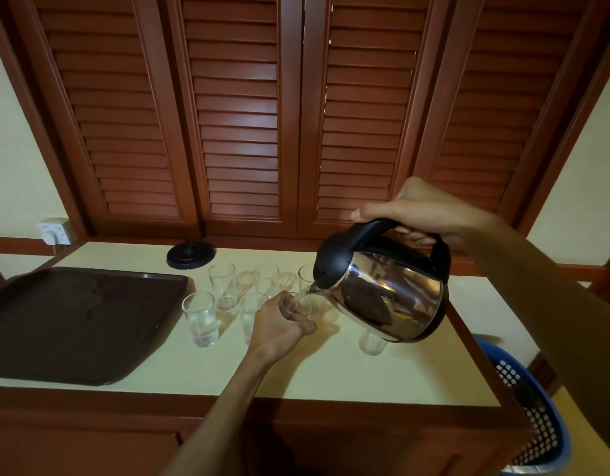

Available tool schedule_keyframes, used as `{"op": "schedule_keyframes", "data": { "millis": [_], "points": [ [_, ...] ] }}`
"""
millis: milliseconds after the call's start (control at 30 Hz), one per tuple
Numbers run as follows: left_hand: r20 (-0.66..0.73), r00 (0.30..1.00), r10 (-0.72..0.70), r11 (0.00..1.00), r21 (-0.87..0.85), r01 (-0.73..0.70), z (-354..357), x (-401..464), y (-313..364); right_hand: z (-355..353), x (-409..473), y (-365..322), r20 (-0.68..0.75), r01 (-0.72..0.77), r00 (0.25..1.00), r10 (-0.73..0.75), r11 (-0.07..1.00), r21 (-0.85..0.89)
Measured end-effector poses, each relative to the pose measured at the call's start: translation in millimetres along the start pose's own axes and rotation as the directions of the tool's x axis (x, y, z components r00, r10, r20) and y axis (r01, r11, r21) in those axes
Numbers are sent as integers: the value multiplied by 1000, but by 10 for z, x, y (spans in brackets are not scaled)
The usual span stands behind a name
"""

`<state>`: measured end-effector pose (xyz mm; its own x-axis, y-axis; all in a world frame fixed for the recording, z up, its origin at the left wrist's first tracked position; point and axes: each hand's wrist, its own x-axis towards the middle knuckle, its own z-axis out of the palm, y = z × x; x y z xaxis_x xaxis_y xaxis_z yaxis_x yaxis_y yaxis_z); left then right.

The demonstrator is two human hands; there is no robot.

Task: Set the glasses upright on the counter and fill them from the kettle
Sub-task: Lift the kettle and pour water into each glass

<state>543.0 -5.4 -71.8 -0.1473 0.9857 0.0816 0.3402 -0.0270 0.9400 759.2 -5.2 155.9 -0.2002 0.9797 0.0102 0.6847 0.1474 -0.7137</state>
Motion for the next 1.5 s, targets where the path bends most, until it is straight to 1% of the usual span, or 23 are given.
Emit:
{"op": "schedule_keyframes", "data": {
  "millis": [133,233,367,667,1300,1433,1500],
  "points": [
    [-1,1000,-16,1000,-19,15,11,-6,-54,-47,-41,-70,-21,-23,1000,23,1000,7],
    [-15,1000,-20,1000,-12,20,5,-9,-97,-89,-78,-98,-47,-14,999,13,1000,-8],
    [-22,1000,-20,1000,-19,19,9,-10,-138,-166,-120,-118,-16,6,1000,-6,1000,8],
    [12,1000,-22,999,-38,23,40,-38,-248,-255,-148,-176,-84,-9,996,7,1000,-22],
    [20,1000,-23,1000,2,23,42,-78,-269,-373,-167,-231,-99,1,995,-2,1000,-12],
    [-2,1000,-25,1000,18,25,53,-63,-257,-366,-160,-218,-97,-2,995,1,1000,-11],
    [-5,1000,-25,1000,-2,25,62,-60,-218,-359,-163,-201,-96,4,995,-4,1000,-3]
  ]
}}
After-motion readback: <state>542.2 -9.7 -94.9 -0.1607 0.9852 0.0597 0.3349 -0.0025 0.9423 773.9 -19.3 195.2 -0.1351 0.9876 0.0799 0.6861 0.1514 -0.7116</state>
